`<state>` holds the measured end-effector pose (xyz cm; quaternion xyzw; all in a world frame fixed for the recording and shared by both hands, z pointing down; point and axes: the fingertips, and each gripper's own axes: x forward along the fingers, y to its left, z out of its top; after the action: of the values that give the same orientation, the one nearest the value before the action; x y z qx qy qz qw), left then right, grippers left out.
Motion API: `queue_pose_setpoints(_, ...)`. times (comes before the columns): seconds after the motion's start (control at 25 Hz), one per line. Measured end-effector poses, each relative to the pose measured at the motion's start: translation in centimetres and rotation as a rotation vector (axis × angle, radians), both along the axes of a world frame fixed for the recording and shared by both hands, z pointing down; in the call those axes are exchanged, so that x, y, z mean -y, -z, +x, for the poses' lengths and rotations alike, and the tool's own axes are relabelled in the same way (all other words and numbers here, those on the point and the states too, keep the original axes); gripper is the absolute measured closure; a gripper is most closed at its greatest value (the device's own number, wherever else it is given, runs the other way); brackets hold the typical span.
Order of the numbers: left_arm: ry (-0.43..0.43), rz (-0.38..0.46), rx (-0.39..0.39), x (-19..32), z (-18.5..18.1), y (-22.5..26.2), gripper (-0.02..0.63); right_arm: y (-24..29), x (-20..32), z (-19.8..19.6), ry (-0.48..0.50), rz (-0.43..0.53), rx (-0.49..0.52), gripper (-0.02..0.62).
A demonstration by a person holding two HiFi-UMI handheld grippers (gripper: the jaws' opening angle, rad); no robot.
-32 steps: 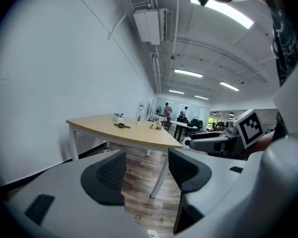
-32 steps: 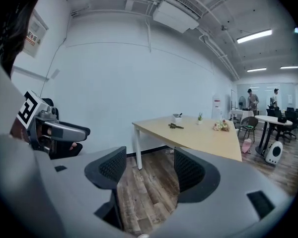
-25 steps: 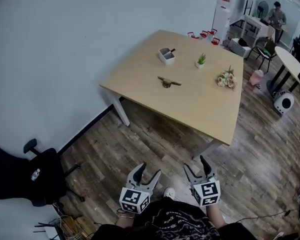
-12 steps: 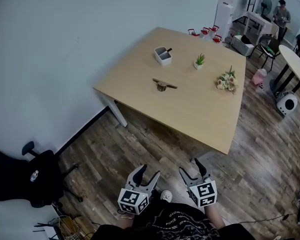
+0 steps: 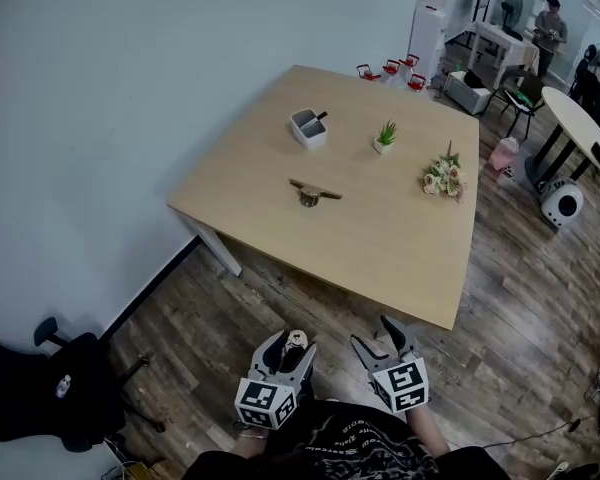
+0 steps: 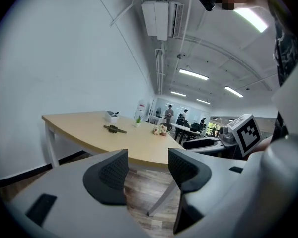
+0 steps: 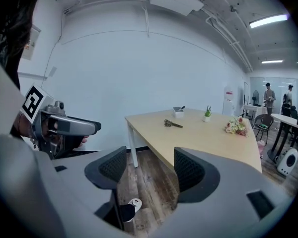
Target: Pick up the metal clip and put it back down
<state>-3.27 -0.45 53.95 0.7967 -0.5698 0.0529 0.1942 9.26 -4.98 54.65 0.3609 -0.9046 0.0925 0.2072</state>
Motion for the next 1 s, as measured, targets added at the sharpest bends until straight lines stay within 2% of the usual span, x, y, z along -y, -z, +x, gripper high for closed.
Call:
queue_pose_setpoints(0.12,-0.013,0.016,-0.006,3.8,-1.8,0.3,0.353,0.9,3.2,-1.6,-0.012,0.024,-0.008,0.296)
queue_pose_setpoints(0.56,-0.111,0.031,-0.003,16.5,-7.8,1.2,0.353,1.4,13.0,-8.3,-0.042,0.013,-0.042,0.296)
queue_pose_setpoints(0.8,-0.159,0.036,0.042,21.4,-10.9,1.3,0.353,2.5,18.8,-11.4,-0.071,0.061,-0.039,0.296)
queue_pose_setpoints(1.0,-0.138,0.035,0.067,23.8,-13.8,1.2,0.353,4.0,23.4,-13.7,-0.037,0.126,-0.077,0.296)
